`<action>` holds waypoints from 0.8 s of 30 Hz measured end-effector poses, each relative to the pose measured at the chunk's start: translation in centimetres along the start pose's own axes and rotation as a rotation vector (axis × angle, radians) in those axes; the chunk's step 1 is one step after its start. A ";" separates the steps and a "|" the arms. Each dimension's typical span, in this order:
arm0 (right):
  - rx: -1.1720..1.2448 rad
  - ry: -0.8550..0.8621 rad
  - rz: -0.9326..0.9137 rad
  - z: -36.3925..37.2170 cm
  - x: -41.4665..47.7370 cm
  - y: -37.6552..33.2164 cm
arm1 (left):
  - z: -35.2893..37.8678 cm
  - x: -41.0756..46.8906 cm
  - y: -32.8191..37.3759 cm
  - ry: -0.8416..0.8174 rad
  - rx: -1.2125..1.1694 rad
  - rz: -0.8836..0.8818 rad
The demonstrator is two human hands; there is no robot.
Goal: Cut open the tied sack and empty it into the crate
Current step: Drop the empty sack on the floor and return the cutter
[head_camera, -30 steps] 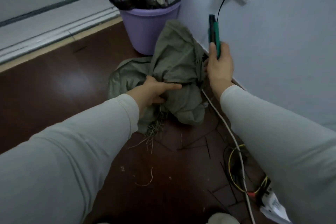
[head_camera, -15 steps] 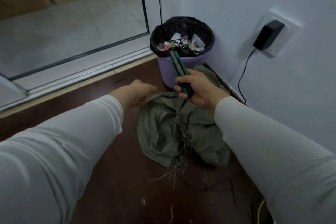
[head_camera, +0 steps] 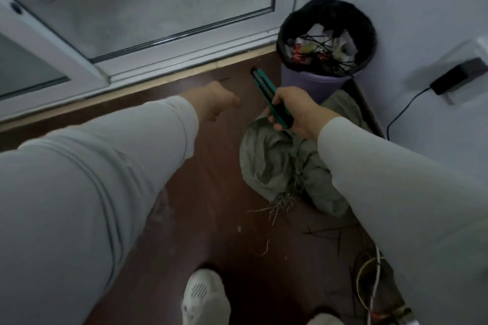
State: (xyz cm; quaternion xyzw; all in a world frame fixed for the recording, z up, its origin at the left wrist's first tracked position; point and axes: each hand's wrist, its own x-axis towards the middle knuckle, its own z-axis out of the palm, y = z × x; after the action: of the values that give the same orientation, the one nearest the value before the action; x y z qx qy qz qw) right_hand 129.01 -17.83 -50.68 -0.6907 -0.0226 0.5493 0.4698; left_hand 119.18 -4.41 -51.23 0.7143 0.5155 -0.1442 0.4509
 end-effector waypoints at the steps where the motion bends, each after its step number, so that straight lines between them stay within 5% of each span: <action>1: -0.034 -0.010 0.002 1.1 -1.5 -0.7 | -1.3 -1.6 -0.7 -0.005 0.025 -0.028; 7: -0.250 -0.116 0.046 8.2 -11.7 -4.7 | -9.6 -12.3 -5.8 0.072 0.044 -0.268; 24: -0.611 -0.670 -0.142 39.1 -43.8 -17.7 | -34.6 -54.0 -19.0 0.488 -0.722 -0.518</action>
State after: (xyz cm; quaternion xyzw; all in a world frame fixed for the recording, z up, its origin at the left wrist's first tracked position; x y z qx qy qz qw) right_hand 89.80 -7.54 -4.66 -0.5786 -0.3816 0.6769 0.2477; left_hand 70.73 -8.57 -5.35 0.3743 0.7831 0.1072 0.4850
